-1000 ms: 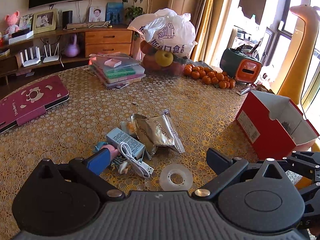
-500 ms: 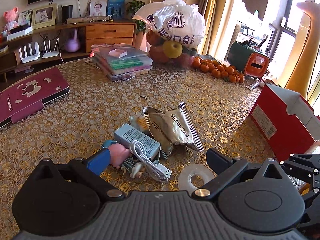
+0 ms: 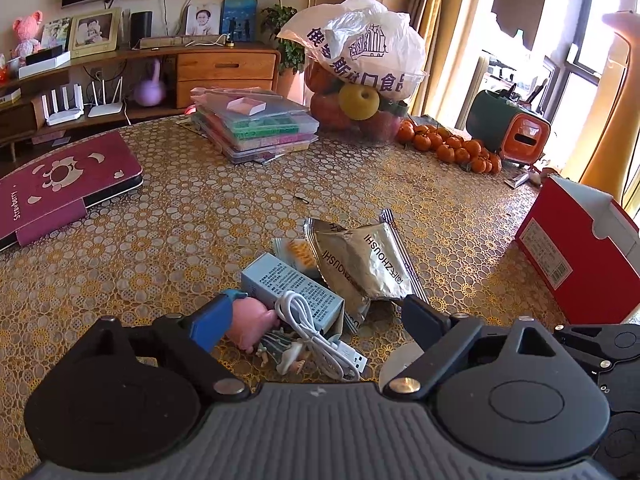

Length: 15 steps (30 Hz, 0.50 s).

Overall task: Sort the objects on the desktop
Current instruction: 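Grasp the white USB cable with the left tool while the right tool approaches the tape roll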

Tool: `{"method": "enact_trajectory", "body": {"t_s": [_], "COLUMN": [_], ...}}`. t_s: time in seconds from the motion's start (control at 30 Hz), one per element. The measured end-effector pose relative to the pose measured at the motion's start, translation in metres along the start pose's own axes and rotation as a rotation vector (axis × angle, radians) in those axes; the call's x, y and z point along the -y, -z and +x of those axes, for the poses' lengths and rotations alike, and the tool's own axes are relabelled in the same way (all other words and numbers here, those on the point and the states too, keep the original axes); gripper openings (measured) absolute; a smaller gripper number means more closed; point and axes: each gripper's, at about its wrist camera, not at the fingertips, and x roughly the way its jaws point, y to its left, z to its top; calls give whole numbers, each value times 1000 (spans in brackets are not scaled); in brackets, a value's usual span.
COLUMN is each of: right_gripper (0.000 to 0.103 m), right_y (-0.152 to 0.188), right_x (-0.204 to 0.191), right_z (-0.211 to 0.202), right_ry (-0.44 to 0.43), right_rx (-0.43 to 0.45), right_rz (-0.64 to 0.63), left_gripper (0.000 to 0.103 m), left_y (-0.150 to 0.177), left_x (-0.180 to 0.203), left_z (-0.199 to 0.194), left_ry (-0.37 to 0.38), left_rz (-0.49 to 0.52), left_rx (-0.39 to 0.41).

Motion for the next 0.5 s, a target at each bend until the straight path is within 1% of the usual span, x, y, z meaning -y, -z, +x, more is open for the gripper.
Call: {"method": "enact_trajectory", "body": {"t_s": [0.1,0.17,0.2,0.23,0.3,0.4,0.5], "right_gripper": [70,70,70,70,69,69,68], "right_y": [-1,-2,-2,-2,-3,-3,-4], "right_x": [-2,-1,-2,-2,-2,-3,-3], "right_z": [6,9,10,12,14,17,19], "right_ry": [1,3,3,3,8,15,18], "right_rx": [-6,-12,-14,-17,-19,-19,-18], "right_rz": [-13,-15,-15,-17,-23,-29,-36], "left_gripper": [78,74,69,67,66,55,49], "left_y": [0,0,0,0,0,-1,-1], "left_x": [-3,-5,-5,-5,-5,-7,-8], "left_z": [2,4,4,5,6,8,11], "left_ry": [2,5,7,11,10,16,20], "left_rz": [-10,-18,-18,-17,-16,-23,-29], "left_rx": [4,1,1,-1,0,-1,-4]}}
